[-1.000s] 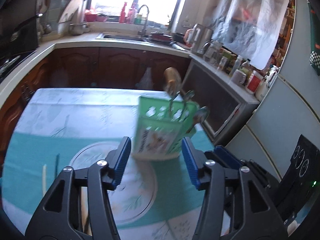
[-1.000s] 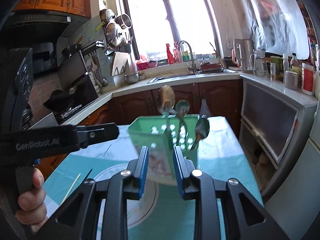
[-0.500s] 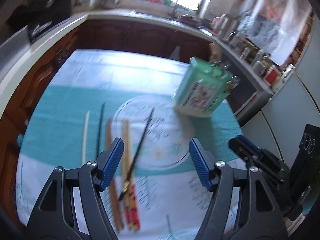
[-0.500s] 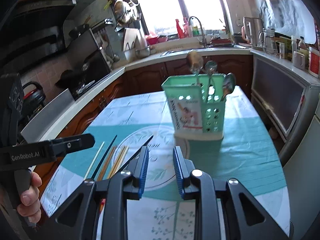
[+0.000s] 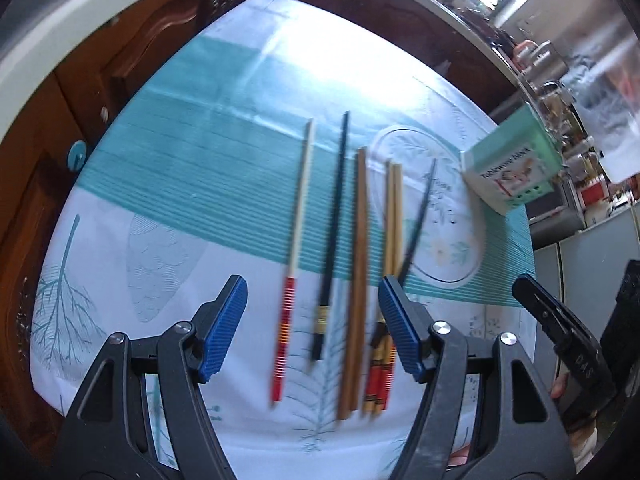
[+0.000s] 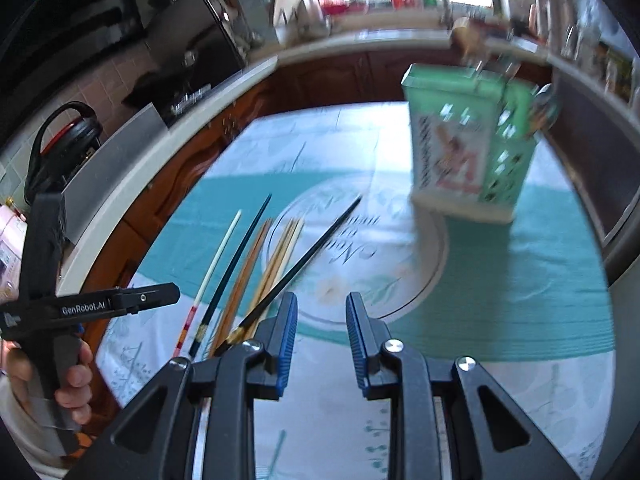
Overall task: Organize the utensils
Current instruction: 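Move both tools to the chopsticks and grasp the black chopstick with the right tool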
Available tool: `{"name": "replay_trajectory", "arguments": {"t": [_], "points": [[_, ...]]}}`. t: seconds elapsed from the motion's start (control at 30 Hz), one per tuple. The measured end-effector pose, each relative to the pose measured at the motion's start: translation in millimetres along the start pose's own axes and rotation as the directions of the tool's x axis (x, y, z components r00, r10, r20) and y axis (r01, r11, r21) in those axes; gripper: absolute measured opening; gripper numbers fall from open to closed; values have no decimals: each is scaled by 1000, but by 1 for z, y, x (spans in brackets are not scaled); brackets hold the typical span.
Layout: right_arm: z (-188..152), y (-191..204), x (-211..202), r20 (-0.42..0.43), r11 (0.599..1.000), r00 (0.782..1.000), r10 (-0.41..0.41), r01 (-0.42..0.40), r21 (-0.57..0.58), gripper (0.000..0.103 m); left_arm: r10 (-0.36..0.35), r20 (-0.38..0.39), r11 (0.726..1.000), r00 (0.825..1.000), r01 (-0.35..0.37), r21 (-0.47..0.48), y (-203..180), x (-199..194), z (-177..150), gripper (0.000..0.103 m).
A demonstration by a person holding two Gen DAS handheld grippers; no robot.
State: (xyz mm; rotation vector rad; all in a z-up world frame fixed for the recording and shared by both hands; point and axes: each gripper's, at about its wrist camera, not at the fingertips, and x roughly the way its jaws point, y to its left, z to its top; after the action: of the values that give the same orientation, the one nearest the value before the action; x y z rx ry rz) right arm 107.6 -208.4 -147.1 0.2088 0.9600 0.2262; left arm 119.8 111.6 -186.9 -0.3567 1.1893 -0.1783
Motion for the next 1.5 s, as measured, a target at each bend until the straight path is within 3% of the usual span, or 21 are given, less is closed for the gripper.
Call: {"name": "replay_trajectory", "arguments": {"t": [0.17, 0.27, 0.4, 0.6, 0.73, 0.83, 1.07, 1.17, 1.27, 1.33, 1.5], "points": [[18, -2, 42, -154, 991, 984, 85, -68, 114, 25, -15, -16, 1000, 1000, 14, -7, 7, 8, 12, 64], [33, -5, 69, -240, 977, 962, 134, -87, 196, 25, -15, -30, 999, 999, 16, 50, -6, 12, 25, 47], [51, -7, 101, -316, 962, 937, 146, -60, 265, 25, -16, -61, 995, 998, 22, 100, -22, 17, 44, 35], [63, -12, 132, -402, 945, 907, 127, 12, 326, 25, 25, -90, 986, 996, -10, 164, -40, 26, 68, 34], [66, -8, 150, -471, 943, 877, 91, 76, 324, 25, 40, -89, 983, 995, -23, 183, -44, 28, 80, 34], [69, -3, 156, -492, 945, 869, 50, 119, 305, 25, 44, -90, 981, 995, -26, 193, -44, 28, 83, 34], [73, 26, 165, -533, 959, 829, -168, 262, 104, 11, 61, -118, 977, 991, -35, 208, -41, 35, 85, 34], [71, 30, 166, -533, 962, 821, -202, 270, 52, 7, 73, -121, 973, 990, -43, 228, -46, 37, 87, 34], [69, 21, 162, -542, 965, 828, -143, 238, 109, 6, 82, -139, 964, 987, -43, 263, -57, 42, 89, 34], [67, 10, 160, -549, 962, 833, -71, 203, 183, 6, 87, -162, 955, 983, -37, 293, -66, 49, 91, 24], [56, -17, 149, -533, 934, 843, 72, 130, 332, 5, 125, -246, 951, 961, -46, 305, -79, 75, 94, 14]]}}
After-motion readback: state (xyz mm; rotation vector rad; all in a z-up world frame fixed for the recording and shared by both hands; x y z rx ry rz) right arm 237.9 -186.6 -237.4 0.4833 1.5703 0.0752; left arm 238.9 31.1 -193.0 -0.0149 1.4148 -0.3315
